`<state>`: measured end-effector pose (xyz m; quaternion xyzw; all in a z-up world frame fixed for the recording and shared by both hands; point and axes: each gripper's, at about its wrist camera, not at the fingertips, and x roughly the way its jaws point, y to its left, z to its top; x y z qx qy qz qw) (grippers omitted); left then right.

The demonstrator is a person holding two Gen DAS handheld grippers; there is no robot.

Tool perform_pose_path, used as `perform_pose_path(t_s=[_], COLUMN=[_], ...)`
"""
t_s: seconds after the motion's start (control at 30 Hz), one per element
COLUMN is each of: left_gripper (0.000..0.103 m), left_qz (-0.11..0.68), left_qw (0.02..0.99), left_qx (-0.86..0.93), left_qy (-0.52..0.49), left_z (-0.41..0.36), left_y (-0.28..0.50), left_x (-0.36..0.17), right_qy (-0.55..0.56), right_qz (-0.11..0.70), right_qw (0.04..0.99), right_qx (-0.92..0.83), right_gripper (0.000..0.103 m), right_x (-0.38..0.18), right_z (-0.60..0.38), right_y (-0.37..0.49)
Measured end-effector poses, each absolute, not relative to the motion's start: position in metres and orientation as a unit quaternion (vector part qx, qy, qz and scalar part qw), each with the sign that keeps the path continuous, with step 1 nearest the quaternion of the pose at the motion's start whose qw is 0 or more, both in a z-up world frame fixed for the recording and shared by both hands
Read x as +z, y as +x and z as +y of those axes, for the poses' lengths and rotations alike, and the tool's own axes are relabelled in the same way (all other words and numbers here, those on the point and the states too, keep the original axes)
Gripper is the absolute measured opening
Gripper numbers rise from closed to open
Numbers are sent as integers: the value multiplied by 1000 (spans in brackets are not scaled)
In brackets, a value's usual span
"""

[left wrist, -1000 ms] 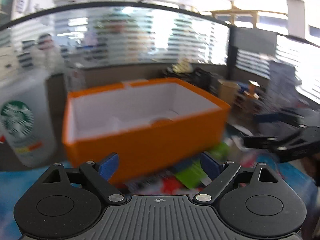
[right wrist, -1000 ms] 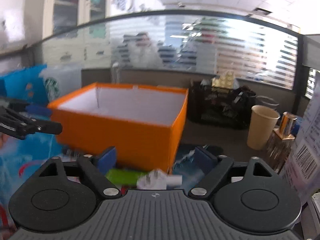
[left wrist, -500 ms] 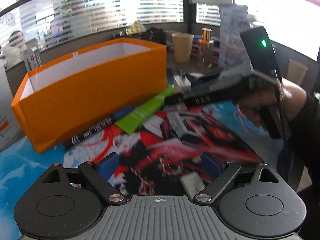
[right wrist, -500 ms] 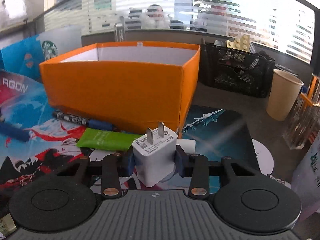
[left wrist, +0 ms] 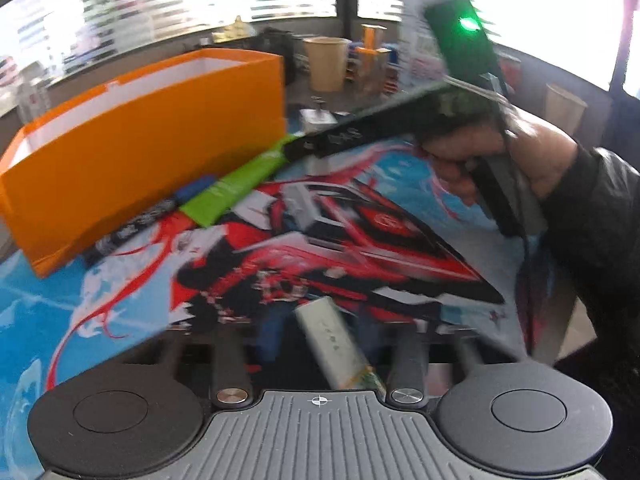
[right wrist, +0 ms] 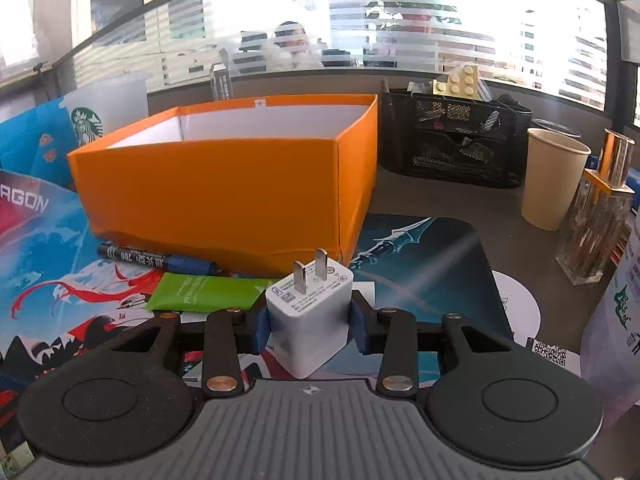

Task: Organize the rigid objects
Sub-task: 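Grasp the white charger plug with the right gripper while the left grasps the white-green stick, then lift the charger with the right gripper while the left carries the white-green stick toward the box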

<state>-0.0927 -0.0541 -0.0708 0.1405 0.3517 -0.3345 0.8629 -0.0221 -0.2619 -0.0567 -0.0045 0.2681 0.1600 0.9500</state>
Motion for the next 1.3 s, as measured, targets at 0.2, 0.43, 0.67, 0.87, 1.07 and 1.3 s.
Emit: perform_pose_path(t_s=[0.2, 0.43, 0.67, 0.87, 1.07, 1.3], left_gripper=[21, 20, 24, 30, 20, 20], left_qz=[345, 353, 350, 351, 350, 325], left_qw=[878, 896, 899, 899, 899, 913], left_qx=[-305, -251, -238, -238, -248, -237], left_qy=[127, 97, 114, 109, 90, 67], left_z=[-38, -12, -7, 1, 5, 13], left_y=[-87, -70, -82, -89, -88, -82], left_x=[-71, -70, -70, -70, -70, -52], right_qy=[-2, -8, -11, -12, -12, -12], right_qz=[264, 260, 260, 261, 259, 252], right_qw=[951, 954, 954, 954, 955, 956], right_qx=[159, 145, 146, 147, 143, 150], right_gripper=[36, 35, 36, 36, 35, 35], right_x=[-56, -56, -56, -56, -56, -50], right_z=[-262, -257, -256, -256, -255, -248], right_y=[-24, -25, -25, -25, -26, -29])
